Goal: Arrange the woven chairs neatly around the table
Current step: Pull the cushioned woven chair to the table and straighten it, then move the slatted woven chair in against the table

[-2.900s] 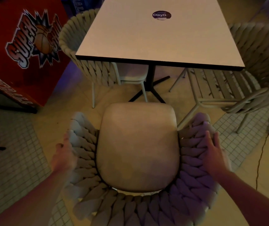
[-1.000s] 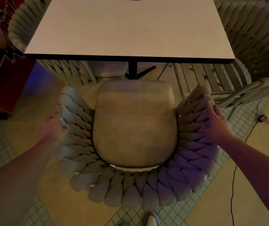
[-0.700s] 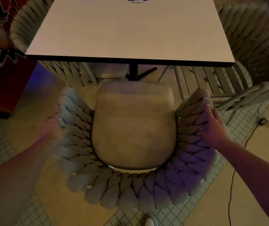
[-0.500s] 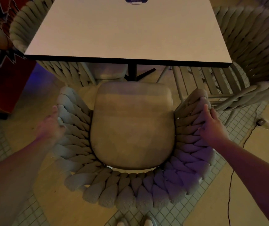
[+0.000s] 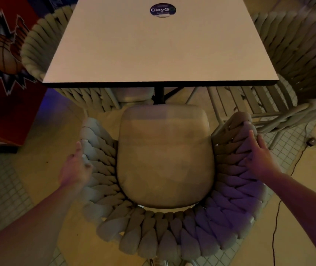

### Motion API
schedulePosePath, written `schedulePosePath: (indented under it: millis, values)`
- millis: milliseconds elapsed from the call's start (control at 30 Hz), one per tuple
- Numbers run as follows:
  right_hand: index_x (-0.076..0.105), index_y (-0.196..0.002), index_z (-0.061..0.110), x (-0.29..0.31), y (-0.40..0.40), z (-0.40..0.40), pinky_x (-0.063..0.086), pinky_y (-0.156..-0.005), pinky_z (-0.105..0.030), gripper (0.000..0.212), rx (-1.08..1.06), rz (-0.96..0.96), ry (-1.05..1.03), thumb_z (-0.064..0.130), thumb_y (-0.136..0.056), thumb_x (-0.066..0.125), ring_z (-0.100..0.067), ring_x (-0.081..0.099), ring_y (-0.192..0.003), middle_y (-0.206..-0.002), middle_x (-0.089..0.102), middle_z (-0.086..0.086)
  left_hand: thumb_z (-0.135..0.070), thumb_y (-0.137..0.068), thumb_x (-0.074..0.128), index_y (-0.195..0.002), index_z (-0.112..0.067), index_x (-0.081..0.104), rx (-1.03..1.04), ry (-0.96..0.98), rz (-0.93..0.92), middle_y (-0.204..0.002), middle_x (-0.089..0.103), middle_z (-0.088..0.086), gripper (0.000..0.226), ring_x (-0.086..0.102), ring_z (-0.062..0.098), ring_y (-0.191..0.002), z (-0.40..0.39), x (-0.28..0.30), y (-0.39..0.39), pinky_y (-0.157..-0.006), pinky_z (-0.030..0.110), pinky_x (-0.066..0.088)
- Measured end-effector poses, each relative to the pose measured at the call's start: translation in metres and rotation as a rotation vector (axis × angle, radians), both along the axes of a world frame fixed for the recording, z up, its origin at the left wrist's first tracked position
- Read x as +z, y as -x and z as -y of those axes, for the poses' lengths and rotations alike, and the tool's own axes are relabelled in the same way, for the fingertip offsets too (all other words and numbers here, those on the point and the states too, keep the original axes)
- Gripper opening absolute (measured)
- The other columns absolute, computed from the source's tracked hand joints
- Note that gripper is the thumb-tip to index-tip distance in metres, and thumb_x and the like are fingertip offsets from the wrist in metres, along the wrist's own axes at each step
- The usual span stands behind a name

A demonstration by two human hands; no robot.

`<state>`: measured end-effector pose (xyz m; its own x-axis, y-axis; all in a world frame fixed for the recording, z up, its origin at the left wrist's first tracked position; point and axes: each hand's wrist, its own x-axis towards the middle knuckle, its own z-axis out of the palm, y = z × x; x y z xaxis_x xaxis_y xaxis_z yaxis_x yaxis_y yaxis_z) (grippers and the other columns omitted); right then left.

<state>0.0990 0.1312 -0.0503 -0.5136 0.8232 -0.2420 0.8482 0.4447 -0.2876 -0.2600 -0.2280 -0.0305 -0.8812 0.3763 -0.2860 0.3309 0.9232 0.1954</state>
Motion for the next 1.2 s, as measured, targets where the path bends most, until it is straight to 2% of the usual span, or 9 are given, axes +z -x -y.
schedulePosePath:
  millis: [233, 367, 500, 600, 700, 833, 900, 1033, 1200]
  values:
    - [0.005, -0.153, 0.021, 0.004, 0.003, 0.006, 0.049, -0.090, -0.049, 0.096, -0.004, 0.005, 0.011, 0.002, -0.078, 0.061, -0.045, 0.043, -0.130, -0.160, 0.008, -0.016, -0.021, -0.090, 0.056, -0.154, -0.020, 0.009, 0.013, 0.004, 0.021, -0.124, 0.051, 0.027, 0.080, 0.054, 0.044, -0.104, 0.003, 0.004, 0.001, -0.080, 0.049, 0.047]
    - [0.003, -0.153, 0.024, 0.001, 0.001, 0.005, 0.050, -0.085, -0.045, 0.095, -0.005, -0.010, 0.024, 0.000, -0.079, 0.059, -0.045, 0.045, -0.128, -0.161, 0.005, -0.016, -0.023, -0.090, 0.058, -0.154, -0.023, 0.008, 0.010, 0.005, 0.019, -0.122, 0.052, 0.026, 0.081, 0.056, 0.043, -0.099, 0.005, 0.003, 0.002, -0.076, 0.048, 0.049]
    - [0.003, -0.152, 0.025, -0.005, -0.001, 0.002, 0.051, -0.087, -0.051, 0.094, -0.012, -0.004, 0.047, 0.003, -0.080, 0.058, -0.046, 0.045, -0.127, -0.161, 0.005, -0.015, -0.024, -0.090, 0.057, -0.154, -0.022, 0.009, 0.010, 0.020, 0.023, -0.123, 0.051, 0.025, 0.080, 0.056, 0.042, -0.095, 0.004, 0.002, 0.004, -0.071, 0.046, 0.049]
    - [0.010, -0.151, 0.029, -0.003, 0.003, 0.000, 0.048, -0.092, -0.054, 0.083, -0.079, -0.068, 0.083, 0.017, -0.085, 0.059, -0.046, 0.045, -0.126, -0.157, 0.018, -0.016, -0.028, -0.086, 0.061, -0.150, -0.019, 0.022, 0.012, 0.041, -0.063, -0.131, 0.047, 0.026, 0.075, 0.048, 0.048, -0.112, 0.001, 0.005, -0.001, -0.088, 0.054, 0.044]
    - [0.026, -0.141, 0.033, 0.007, 0.003, 0.014, 0.048, -0.088, -0.055, 0.061, -0.132, -0.179, 0.065, 0.034, -0.087, 0.053, -0.045, 0.052, -0.112, -0.141, 0.040, -0.012, -0.037, -0.085, 0.063, -0.142, -0.014, 0.038, -0.088, 0.007, -0.156, -0.137, 0.046, 0.025, 0.067, 0.038, 0.046, -0.127, -0.020, 0.012, -0.025, -0.102, 0.057, 0.034]
    - [0.036, -0.134, 0.030, 0.022, -0.019, 0.039, 0.049, -0.082, -0.047, 0.048, -0.147, -0.203, 0.065, 0.042, -0.089, 0.048, -0.040, 0.054, -0.109, -0.129, 0.049, -0.009, -0.050, -0.087, 0.053, -0.141, -0.021, 0.042, -0.292, -0.031, -0.022, -0.143, 0.046, 0.010, 0.062, 0.042, 0.036, -0.130, -0.090, 0.026, -0.087, -0.104, 0.049, 0.038]
    - [0.041, -0.133, 0.028, 0.027, -0.038, 0.039, 0.048, -0.084, -0.047, 0.047, -0.172, -0.224, 0.102, 0.047, -0.090, 0.046, -0.039, 0.053, -0.114, -0.131, 0.049, -0.008, -0.053, -0.087, 0.051, -0.141, -0.023, 0.043, -0.394, -0.083, 0.083, -0.144, 0.046, 0.006, 0.062, 0.043, 0.031, -0.130, -0.130, 0.033, -0.129, -0.104, 0.044, 0.040]
    - [0.036, -0.142, 0.026, 0.037, -0.100, 0.010, 0.048, -0.092, -0.045, 0.065, -0.233, -0.177, 0.165, 0.061, -0.088, 0.039, -0.032, 0.051, -0.124, -0.145, 0.046, -0.006, -0.049, -0.087, 0.055, -0.141, -0.026, 0.045, -0.519, -0.154, 0.283, -0.146, 0.045, 0.006, 0.060, 0.039, 0.023, -0.136, -0.207, 0.048, -0.220, -0.104, 0.034, 0.035]
    - [0.042, -0.139, 0.026, 0.042, -0.224, -0.047, 0.049, -0.093, -0.044, 0.064, -0.332, -0.212, 0.331, 0.062, -0.086, 0.044, -0.026, 0.056, -0.118, -0.141, 0.050, -0.004, -0.047, -0.086, 0.056, -0.131, -0.023, 0.054, -0.592, -0.227, 0.477, -0.129, 0.060, 0.001, 0.051, 0.057, 0.018, -0.118, -0.291, 0.054, -0.336, -0.097, 0.029, 0.044]
